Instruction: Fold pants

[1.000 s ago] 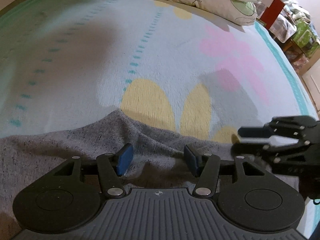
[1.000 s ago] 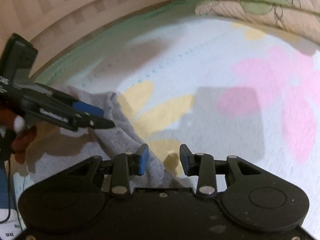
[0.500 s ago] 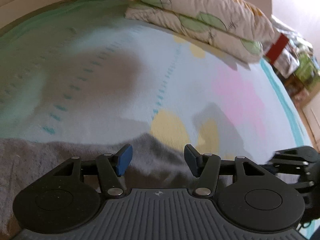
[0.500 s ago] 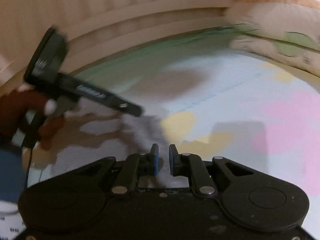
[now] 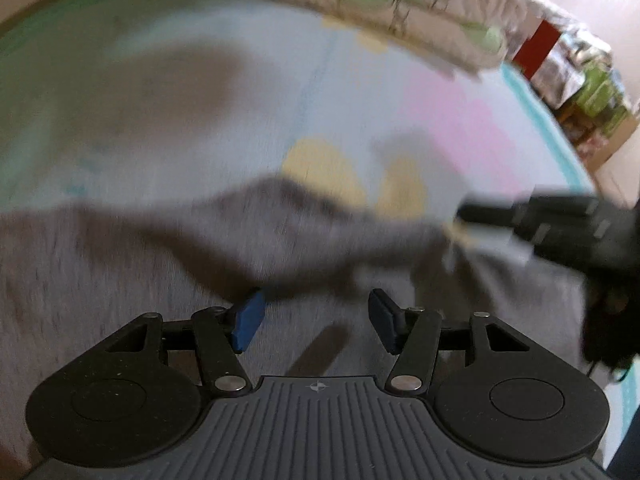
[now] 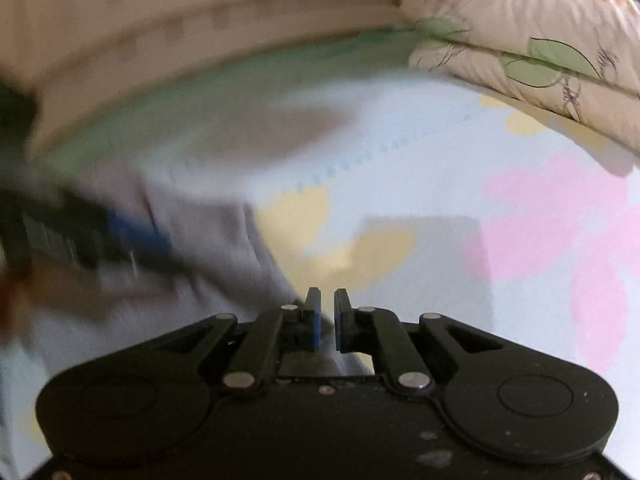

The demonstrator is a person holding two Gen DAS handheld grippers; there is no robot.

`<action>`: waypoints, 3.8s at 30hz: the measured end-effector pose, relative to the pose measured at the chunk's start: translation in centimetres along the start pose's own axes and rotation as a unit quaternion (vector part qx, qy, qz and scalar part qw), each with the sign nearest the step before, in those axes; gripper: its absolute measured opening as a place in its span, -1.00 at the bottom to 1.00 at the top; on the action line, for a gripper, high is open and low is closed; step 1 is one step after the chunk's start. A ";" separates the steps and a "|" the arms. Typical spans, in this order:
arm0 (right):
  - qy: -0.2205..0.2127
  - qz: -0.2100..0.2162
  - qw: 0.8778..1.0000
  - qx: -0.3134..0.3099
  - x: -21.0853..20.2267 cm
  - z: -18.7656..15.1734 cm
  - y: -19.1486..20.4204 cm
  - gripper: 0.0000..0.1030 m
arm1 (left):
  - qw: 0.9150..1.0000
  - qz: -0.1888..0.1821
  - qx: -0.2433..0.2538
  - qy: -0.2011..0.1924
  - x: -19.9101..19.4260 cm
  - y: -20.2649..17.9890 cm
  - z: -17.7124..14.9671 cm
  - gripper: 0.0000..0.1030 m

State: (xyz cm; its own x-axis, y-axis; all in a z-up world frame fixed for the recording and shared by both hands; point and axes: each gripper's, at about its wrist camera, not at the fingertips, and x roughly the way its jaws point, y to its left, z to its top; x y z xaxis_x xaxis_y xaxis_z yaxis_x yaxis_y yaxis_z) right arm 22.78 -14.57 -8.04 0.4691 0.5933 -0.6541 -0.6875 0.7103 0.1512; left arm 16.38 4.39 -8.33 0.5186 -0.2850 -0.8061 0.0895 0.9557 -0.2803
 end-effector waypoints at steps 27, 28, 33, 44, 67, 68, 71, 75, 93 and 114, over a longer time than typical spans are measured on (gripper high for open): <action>0.060 -0.023 0.997 -0.043 11.5 5.4 7.6 -0.76 | 0.997 -0.026 -0.065 -0.012 -1.5 2.3 -2.1 0.09; 0.053 -0.026 0.998 -0.029 10.5 5.3 7.3 -0.68 | 0.997 -0.025 -0.065 -0.014 -1.6 2.2 -2.3 0.09; 0.067 -0.018 0.997 0.037 4.7 3.4 5.6 -0.61 | 0.998 -0.030 -0.049 -0.005 -2.0 0.8 -3.0 0.11; 0.269 -0.049 0.960 0.058 -1.3 -6.9 7.4 -0.21 | 0.996 -0.031 0.027 0.085 -1.2 -3.9 -5.3 0.15; -0.012 -0.276 0.916 0.290 -30.0 -11.1 -6.7 -0.05 | 0.996 -0.060 0.070 0.017 -1.3 -12.7 -4.1 0.17; -0.018 -0.285 0.907 0.309 -31.3 -12.4 -7.4 -0.04 | 0.995 -0.064 0.074 0.017 -0.9 -13.5 -3.9 0.17; -0.027 -0.301 0.883 0.360 -34.0 -16.2 -8.5 -0.04 | 0.993 -0.077 0.089 0.016 0.2 -15.7 -3.6 0.17; -0.020 -0.311 0.860 0.404 -35.3 -20.8 -9.6 -0.04 | 0.990 -0.091 0.107 0.018 1.4 -18.6 -3.8 0.17; -0.057 -0.302 0.832 0.462 -32.5 -27.3 -12.4 -0.19 | 0.986 -0.083 0.136 0.047 4.0 -22.7 -4.6 0.17; -0.091 -0.312 0.811 0.486 -35.0 -30.2 -12.0 0.62 | 0.979 -0.103 0.167 0.061 5.6 -25.4 -4.5 0.17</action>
State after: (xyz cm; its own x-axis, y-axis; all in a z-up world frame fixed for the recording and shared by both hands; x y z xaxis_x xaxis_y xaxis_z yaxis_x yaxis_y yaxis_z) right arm -2.10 -55.30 -9.38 0.6920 -0.0137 -0.7218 0.4360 0.8048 0.4027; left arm 13.19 -21.84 -8.06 0.3573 -0.4622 -0.8116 0.4645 0.8418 -0.2749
